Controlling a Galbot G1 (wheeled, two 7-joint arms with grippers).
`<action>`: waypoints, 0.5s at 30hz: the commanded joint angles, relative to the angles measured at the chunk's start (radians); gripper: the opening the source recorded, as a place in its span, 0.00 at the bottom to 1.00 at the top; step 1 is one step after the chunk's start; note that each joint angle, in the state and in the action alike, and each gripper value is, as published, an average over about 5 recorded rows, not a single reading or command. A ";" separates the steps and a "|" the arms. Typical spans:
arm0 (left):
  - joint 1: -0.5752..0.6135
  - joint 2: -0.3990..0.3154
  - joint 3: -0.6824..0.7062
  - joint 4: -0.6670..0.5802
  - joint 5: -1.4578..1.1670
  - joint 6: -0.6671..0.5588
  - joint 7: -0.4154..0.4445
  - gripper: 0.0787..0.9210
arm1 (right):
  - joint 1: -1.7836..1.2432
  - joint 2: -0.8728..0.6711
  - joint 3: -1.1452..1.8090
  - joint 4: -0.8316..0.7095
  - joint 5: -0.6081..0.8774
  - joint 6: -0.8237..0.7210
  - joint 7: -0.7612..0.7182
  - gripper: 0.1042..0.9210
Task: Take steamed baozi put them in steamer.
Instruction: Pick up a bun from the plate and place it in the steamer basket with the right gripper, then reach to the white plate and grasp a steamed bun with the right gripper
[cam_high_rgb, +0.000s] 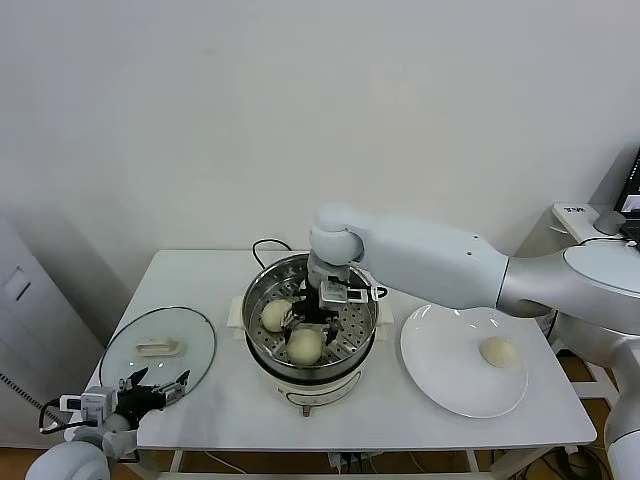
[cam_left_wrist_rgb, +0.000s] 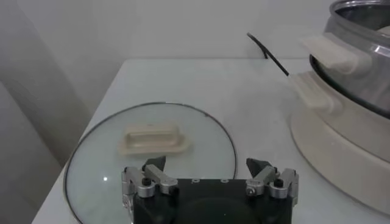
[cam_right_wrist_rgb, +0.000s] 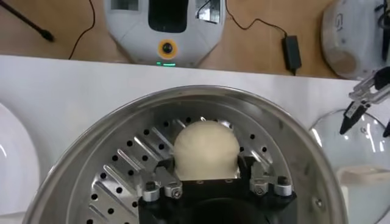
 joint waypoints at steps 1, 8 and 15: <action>0.000 0.001 -0.002 0.000 -0.001 -0.001 0.000 0.88 | 0.016 -0.010 0.051 -0.026 -0.021 0.004 0.005 0.87; 0.004 0.005 -0.005 -0.002 -0.001 0.000 0.000 0.88 | 0.158 -0.140 0.071 -0.144 0.159 -0.163 -0.040 0.88; 0.010 0.006 -0.013 -0.007 -0.004 -0.002 0.000 0.88 | 0.262 -0.326 -0.072 -0.225 0.332 -0.460 -0.115 0.88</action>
